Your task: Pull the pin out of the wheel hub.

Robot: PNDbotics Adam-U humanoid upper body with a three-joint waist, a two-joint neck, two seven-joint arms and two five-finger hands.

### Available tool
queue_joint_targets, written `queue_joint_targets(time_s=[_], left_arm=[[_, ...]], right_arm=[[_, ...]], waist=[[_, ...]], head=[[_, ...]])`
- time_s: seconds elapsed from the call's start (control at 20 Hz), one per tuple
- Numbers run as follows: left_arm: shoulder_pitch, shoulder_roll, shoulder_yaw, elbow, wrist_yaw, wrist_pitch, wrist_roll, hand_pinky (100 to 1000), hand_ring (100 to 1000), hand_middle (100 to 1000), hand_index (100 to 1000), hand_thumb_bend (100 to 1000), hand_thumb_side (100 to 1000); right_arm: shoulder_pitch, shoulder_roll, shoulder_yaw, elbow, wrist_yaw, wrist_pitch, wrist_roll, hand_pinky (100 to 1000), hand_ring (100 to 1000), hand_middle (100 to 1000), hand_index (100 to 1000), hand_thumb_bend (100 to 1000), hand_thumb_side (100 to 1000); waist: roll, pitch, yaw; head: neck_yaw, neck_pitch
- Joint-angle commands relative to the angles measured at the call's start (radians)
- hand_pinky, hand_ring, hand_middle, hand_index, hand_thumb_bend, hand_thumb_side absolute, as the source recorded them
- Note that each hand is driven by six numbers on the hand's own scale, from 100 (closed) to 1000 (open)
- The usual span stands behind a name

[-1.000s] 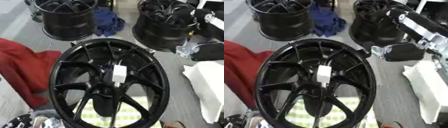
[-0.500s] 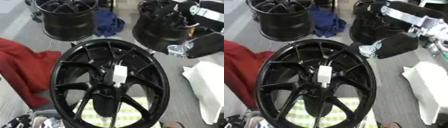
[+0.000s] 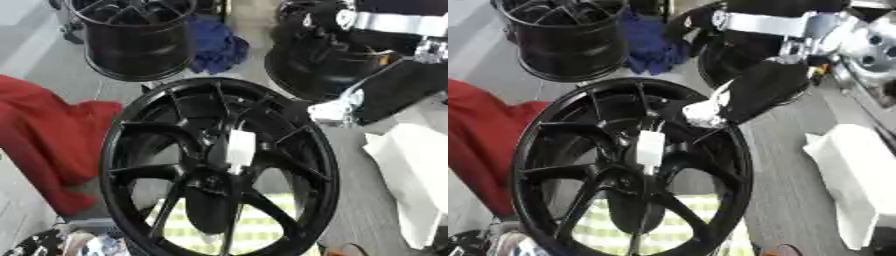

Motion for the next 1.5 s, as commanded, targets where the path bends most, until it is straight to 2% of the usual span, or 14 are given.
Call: queue_joint_targets(time_s=[0.05,0.55,0.85,0.9,1.1,1.5], left_arm=[[-0.006,0.024,-0.002,-0.016,-0.003,-0.347,-0.347,648,664,677,847,100,692],[-0.008,0.02,-0.005,-0.019,-0.006,-0.347,-0.347,648,665,678,848,100,693],[-0.009,0.019,-0.006,-0.019,-0.007,-0.347,-0.347,648,665,678,848,100,693],[-0.01,0.018,-0.006,-0.019,-0.007,-0.347,-0.347,648,665,678,848,100,693],[-0.01,0.018,-0.006,-0.019,-0.007,-0.347,-0.347,648,666,679,848,100,693],[-0.011,0.017,-0.006,-0.019,-0.008,-0.347,-0.347,648,667,679,849,100,693]], right_arm=[[-0.033,0.035,0.018,0.064,0.031,0.064,0.087,812,870,916,956,431,443],[-0.039,0.167,0.071,0.298,0.104,0.005,0.071,810,868,911,956,435,458],[-0.028,0.213,0.087,0.395,0.132,-0.035,0.064,809,866,901,956,434,462],[-0.026,0.219,0.088,0.408,0.136,-0.04,0.064,809,865,899,956,422,441],[-0.017,0.235,0.092,0.444,0.144,-0.061,0.062,806,859,885,955,432,463],[-0.002,0.246,0.109,0.46,0.146,-0.081,0.081,801,849,867,954,434,464]], waist=[[0.005,-0.015,0.003],[0.008,-0.014,0.005],[0.01,-0.014,0.006],[0.01,-0.013,0.006],[0.01,-0.013,0.005],[0.011,-0.013,0.006]], head=[[-0.004,0.002],[-0.011,0.005],[-0.014,0.005],[-0.014,0.005],[-0.014,0.008],[-0.014,0.009]])
